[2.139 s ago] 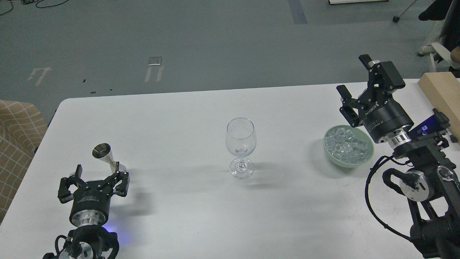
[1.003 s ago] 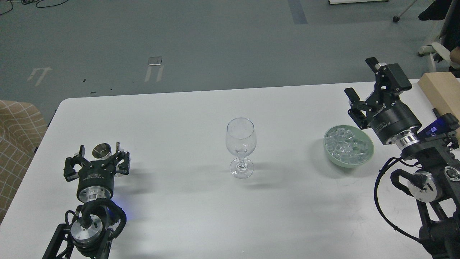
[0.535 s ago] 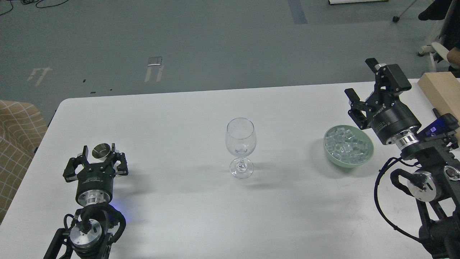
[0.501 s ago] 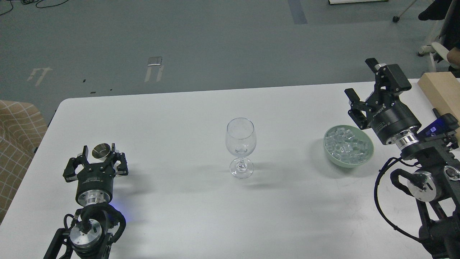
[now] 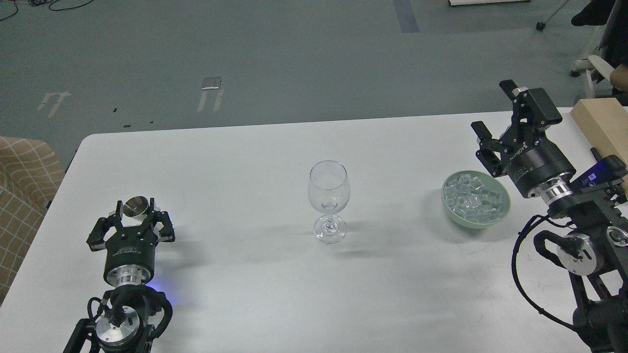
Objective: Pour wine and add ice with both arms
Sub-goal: 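Close the left gripper around the dark metal jigger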
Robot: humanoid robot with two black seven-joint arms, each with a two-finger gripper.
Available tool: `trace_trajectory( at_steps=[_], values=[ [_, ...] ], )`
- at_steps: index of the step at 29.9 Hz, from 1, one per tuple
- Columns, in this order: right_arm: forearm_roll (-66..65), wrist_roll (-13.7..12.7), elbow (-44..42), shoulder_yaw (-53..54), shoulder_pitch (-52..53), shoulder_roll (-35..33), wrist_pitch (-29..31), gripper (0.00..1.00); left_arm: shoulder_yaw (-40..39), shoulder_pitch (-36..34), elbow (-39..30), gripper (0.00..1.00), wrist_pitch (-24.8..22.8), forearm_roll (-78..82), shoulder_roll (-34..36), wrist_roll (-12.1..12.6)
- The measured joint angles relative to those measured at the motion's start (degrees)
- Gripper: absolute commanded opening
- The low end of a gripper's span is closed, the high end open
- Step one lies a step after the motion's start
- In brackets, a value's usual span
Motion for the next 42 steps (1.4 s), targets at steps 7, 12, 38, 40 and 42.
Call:
trace_trajectory(
  at_steps=[7,12,38,40,42],
  values=[
    [-0.17,0.0,-0.23,0.0,-0.01,0.0,0.0,1.0,0.11,0.0,0.0,0.59,-0.88,-0.05,0.0,0.06],
    [-0.18,0.0,-0.26,0.0,0.0,0.03,0.0,1.0,0.29,0.0,0.16,0.59,-1.03,-0.05,0.0,0.26],
    [-0.18,0.0,-0.29,0.0,-0.44,-0.06,-0.03,1.0,0.56,0.0,3.31,0.57,-4.41,0.36,0.0,0.17],
    [-0.17,0.0,-0.28,0.0,-0.45,-0.06,-0.05,1.0,0.56,0.0,3.46,0.56,-4.44,0.41,0.0,0.24],
    [-0.18,0.0,-0.28,0.0,-0.46,-0.06,-0.08,1.0,0.61,0.0,3.61,0.56,-4.44,0.44,0.0,0.16]
  ],
)
